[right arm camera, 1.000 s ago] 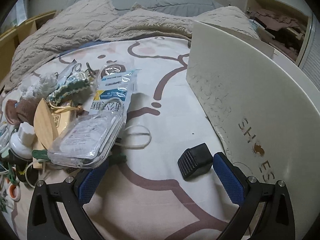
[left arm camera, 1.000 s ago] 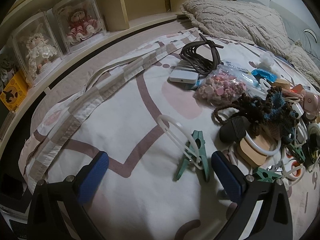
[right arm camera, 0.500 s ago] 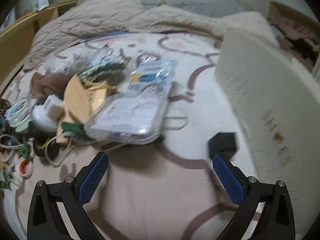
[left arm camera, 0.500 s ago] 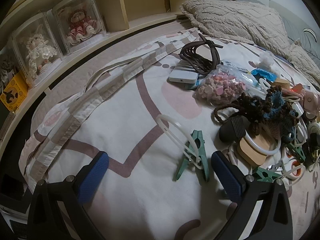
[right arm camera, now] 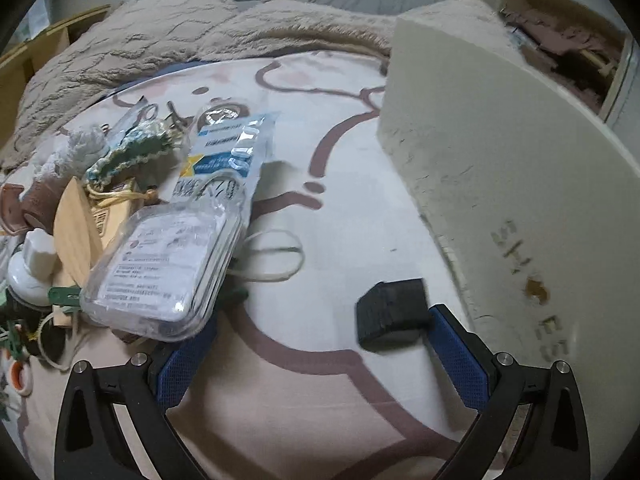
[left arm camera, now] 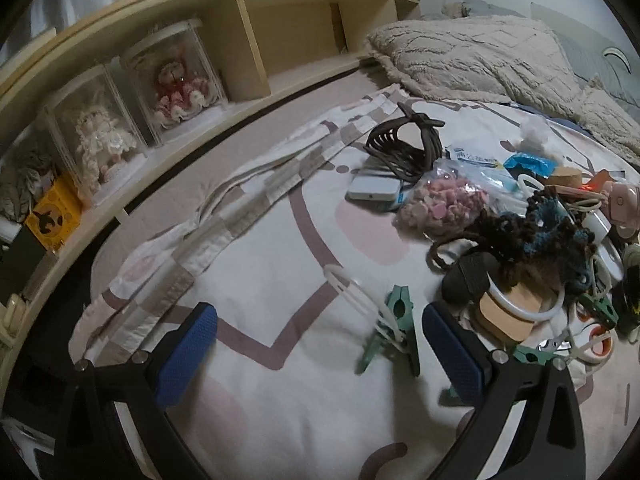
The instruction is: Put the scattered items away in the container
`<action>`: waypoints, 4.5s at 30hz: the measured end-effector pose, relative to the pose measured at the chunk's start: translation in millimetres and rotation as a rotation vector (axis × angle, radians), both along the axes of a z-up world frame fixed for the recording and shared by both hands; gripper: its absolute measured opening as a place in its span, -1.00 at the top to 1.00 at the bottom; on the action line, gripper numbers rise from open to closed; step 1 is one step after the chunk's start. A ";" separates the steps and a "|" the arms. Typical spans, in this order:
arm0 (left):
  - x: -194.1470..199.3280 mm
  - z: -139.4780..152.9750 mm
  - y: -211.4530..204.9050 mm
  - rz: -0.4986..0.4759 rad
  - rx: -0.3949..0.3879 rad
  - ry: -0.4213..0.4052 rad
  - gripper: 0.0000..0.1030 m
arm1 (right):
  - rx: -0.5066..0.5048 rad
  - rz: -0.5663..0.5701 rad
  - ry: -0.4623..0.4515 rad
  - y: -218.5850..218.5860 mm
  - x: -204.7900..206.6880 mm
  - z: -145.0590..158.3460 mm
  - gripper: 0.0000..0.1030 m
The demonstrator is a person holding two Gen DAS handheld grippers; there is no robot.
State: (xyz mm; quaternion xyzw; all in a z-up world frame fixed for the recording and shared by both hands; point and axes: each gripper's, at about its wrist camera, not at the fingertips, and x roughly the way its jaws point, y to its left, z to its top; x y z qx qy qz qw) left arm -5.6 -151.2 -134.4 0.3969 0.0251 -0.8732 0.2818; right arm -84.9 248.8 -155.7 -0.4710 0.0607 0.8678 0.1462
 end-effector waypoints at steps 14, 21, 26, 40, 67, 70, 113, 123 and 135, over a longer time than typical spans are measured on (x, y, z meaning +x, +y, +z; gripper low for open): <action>-2.4 -17.6 -11.5 -0.004 0.161 -0.039 -1.00 | -0.140 0.130 0.065 -22.8 14.8 3.6 -1.00; -1.4 -21.4 -15.6 -0.001 0.205 -0.038 -1.00 | -0.187 0.012 0.087 -2.6 28.4 3.8 -1.00; -0.5 -23.7 -15.8 0.009 0.222 -0.030 -1.00 | -0.151 -0.006 0.072 -6.5 30.5 0.3 -1.00; 7.6 -15.9 -15.0 -0.007 0.237 0.032 -0.64 | -0.044 0.026 0.040 -22.7 43.7 -7.4 -1.00; 8.8 -18.0 6.7 -0.103 0.215 0.012 0.00 | -0.084 -0.049 0.106 -7.2 35.7 -0.5 -0.61; 8.1 -18.0 8.7 -0.115 0.210 0.011 0.13 | -0.089 -0.077 0.116 -0.7 31.1 1.8 -0.41; 9.8 -3.7 12.0 -0.161 0.238 0.081 0.40 | -0.094 -0.098 0.187 15.0 32.6 22.9 0.32; 14.9 5.4 12.3 -0.167 0.242 0.131 0.40 | -0.109 -0.045 0.222 5.9 42.5 39.0 0.32; 13.7 4.9 19.8 -0.186 0.204 0.104 0.40 | -0.077 0.033 0.277 -8.8 53.5 59.8 0.32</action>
